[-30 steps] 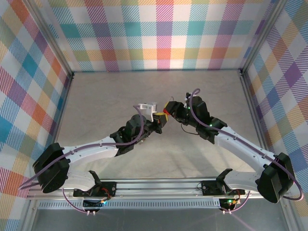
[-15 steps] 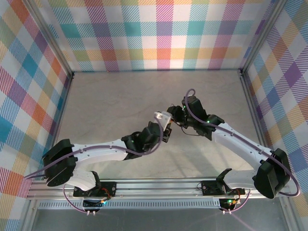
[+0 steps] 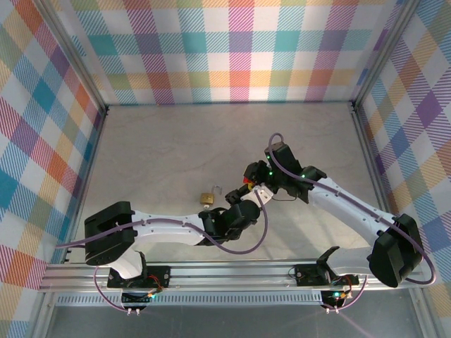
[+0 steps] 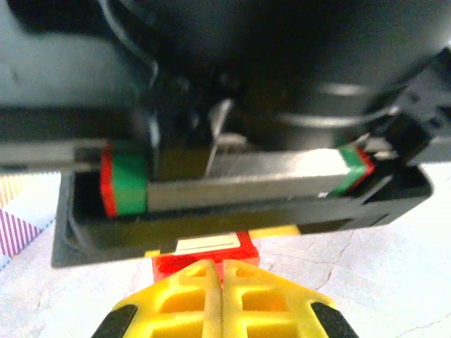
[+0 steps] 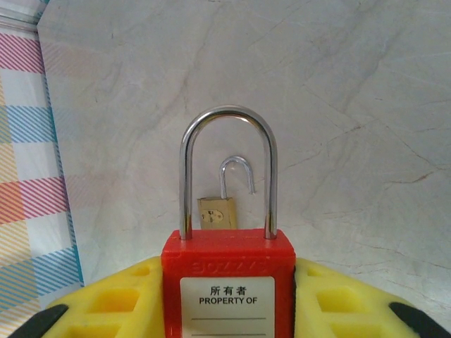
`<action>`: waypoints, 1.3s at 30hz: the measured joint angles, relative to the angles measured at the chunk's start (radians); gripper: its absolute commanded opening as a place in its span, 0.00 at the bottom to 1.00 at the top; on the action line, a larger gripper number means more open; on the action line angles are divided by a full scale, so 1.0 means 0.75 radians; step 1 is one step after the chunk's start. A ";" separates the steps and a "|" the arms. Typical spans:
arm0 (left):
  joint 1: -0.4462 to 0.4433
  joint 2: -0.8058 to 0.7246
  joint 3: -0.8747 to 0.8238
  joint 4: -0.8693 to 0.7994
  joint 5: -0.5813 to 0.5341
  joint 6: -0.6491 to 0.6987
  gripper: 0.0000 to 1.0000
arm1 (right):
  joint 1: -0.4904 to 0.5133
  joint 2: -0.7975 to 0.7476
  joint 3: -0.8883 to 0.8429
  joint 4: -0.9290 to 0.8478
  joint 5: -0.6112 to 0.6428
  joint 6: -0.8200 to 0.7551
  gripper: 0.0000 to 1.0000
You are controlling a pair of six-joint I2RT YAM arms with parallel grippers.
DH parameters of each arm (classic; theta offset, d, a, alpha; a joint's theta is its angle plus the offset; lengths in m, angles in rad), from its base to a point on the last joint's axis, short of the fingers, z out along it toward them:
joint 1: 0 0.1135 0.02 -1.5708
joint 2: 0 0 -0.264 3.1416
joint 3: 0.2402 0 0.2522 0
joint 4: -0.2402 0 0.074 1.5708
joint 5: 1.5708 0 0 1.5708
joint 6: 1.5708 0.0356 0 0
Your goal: Unlock with the key
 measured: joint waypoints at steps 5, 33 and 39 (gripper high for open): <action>-0.003 -0.014 0.000 0.021 0.022 -0.009 0.00 | 0.000 0.002 0.002 -0.004 -0.016 -0.019 0.00; 0.040 -0.570 -0.276 -0.034 0.446 -0.652 0.81 | 0.059 0.005 0.007 -0.074 -0.142 -0.149 0.00; 0.122 -0.947 -0.289 -0.136 0.467 -0.819 0.85 | 0.061 0.004 0.007 -0.201 -0.115 -0.221 0.00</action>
